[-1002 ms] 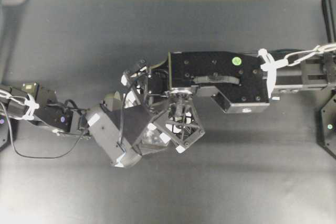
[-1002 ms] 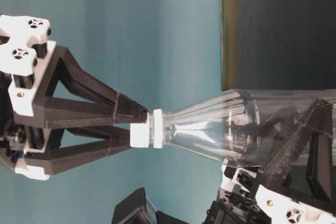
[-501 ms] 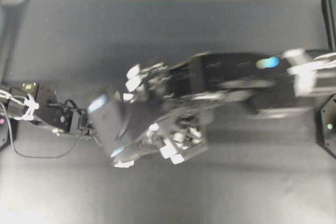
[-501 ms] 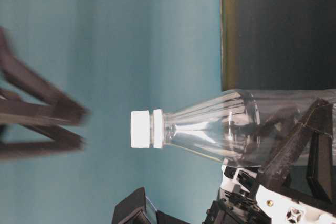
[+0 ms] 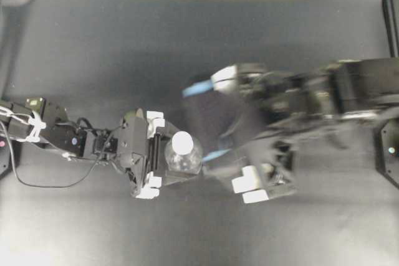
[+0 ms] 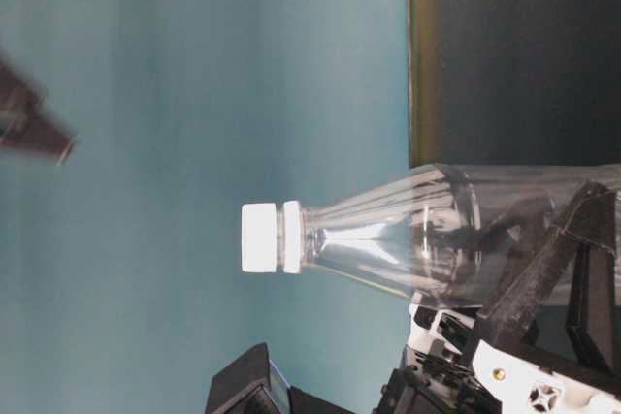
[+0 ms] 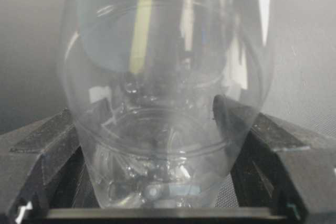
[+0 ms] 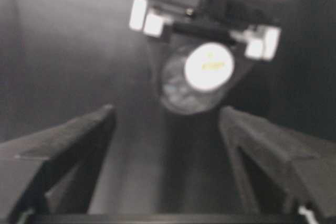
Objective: Open the bottle cap by holding the bottle with the left arm and twisting the cap with the right arm.
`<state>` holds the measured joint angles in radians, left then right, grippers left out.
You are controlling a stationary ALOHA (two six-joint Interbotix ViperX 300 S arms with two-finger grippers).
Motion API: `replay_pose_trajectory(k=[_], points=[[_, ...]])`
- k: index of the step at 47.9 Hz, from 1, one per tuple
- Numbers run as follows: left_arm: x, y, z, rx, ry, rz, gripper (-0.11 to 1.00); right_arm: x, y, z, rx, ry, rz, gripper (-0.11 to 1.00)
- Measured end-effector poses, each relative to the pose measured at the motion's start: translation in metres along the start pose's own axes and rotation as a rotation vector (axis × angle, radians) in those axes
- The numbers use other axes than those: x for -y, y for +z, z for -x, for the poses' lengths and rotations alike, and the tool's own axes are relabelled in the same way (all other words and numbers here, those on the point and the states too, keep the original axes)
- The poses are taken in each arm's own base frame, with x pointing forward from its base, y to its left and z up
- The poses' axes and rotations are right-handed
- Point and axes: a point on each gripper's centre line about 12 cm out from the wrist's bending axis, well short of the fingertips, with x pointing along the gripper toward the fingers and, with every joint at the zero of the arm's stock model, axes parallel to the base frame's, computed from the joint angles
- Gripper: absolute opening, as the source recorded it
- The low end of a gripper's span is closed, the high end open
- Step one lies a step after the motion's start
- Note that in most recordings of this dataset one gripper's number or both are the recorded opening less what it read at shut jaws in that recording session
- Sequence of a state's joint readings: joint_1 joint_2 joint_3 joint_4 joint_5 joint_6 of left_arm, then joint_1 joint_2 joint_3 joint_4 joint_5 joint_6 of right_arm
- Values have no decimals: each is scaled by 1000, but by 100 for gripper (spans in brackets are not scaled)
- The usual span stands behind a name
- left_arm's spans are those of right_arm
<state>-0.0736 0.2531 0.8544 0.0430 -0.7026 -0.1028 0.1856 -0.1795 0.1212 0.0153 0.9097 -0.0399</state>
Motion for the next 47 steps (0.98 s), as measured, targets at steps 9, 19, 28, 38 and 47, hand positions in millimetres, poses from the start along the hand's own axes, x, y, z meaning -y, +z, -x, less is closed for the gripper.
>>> replay_pose_trajectory(k=[9,19,28,38,47], points=[[0,4,-2,6,0,3,91,-1,-34,8,74,1,-156,77],[1,8,-3,14,-1,4,92,-2,-64,28,164,15,-288,77],[1,8,-2,12,-2,4,92,-3,-97,33,221,23,-305,77],[1,9,-3,12,-2,5,92,-3,-114,45,397,43,-304,76],[2,11,-2,18,-3,1,92,-4,-129,43,442,48,-303,76]])
